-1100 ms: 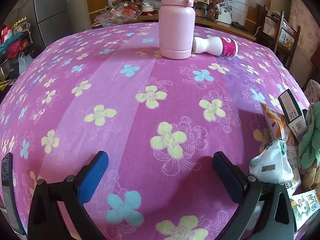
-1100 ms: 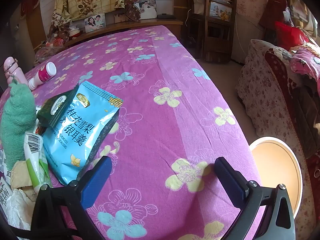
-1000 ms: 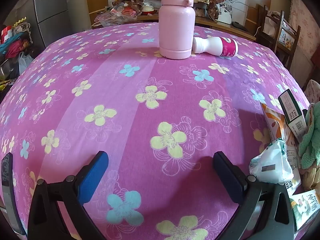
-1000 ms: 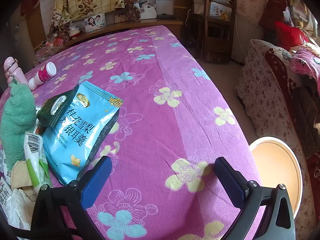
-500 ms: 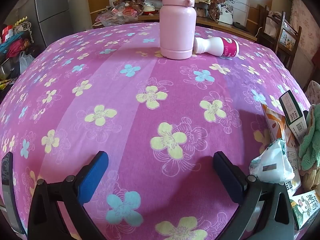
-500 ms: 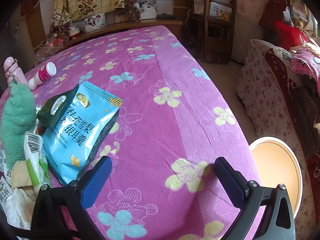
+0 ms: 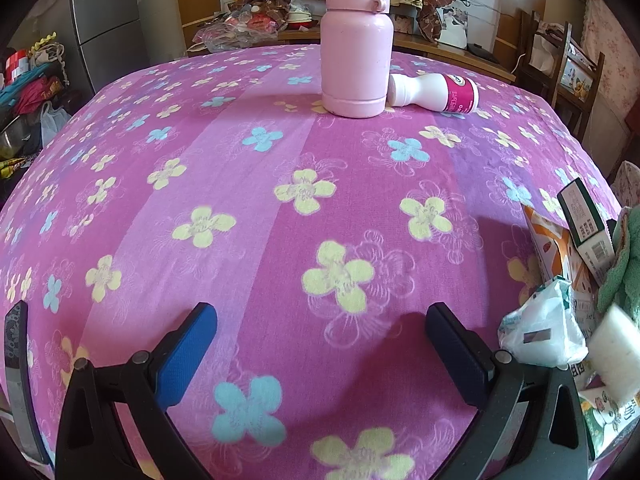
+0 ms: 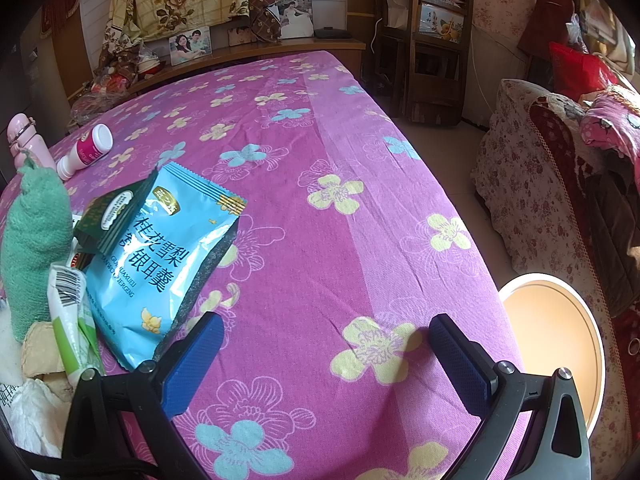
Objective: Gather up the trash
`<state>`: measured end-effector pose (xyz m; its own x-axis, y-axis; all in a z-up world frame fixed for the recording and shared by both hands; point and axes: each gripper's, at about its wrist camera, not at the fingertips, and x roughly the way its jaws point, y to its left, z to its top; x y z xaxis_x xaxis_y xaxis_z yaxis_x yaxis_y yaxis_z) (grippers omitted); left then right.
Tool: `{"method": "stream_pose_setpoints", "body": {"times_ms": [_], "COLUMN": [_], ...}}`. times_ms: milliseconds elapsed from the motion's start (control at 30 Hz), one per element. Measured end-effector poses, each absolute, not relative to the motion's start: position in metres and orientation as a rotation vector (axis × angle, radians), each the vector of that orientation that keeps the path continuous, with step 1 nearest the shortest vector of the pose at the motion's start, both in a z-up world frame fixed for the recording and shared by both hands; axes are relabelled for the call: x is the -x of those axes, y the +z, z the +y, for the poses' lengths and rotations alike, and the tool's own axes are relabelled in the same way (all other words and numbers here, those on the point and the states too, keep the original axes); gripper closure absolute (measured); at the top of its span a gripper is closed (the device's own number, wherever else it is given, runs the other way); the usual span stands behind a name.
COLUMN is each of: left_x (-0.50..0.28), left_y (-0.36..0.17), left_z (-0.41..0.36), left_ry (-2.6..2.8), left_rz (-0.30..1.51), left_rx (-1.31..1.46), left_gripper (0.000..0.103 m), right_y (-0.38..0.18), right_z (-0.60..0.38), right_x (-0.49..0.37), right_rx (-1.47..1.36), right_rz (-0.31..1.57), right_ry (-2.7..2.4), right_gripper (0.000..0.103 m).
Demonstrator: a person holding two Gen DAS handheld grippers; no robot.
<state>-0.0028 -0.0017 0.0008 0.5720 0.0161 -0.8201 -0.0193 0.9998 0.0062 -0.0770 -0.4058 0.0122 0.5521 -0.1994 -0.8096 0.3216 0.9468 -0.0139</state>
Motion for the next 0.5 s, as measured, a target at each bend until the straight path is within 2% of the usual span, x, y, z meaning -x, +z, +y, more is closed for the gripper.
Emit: {"method": "stream_pose_setpoints", "body": {"times_ms": [133, 500], "left_x": [0.020, 0.108], "left_y": [0.013, 0.096], "left_z": [-0.003, -0.047], "left_ry": [0.013, -0.098], "left_rz": [0.947, 0.750], "left_rx": [0.006, -0.014], "left_gripper": [0.000, 0.000], "right_y": [0.012, 0.012], "right_z": [-0.406, -0.406], "right_x": [0.077, 0.077], "right_rx": [-0.142, -0.142], "right_rz": [0.937, 0.937], "right_ry": [-0.309, -0.309], "right_gripper": [0.000, 0.000]}}
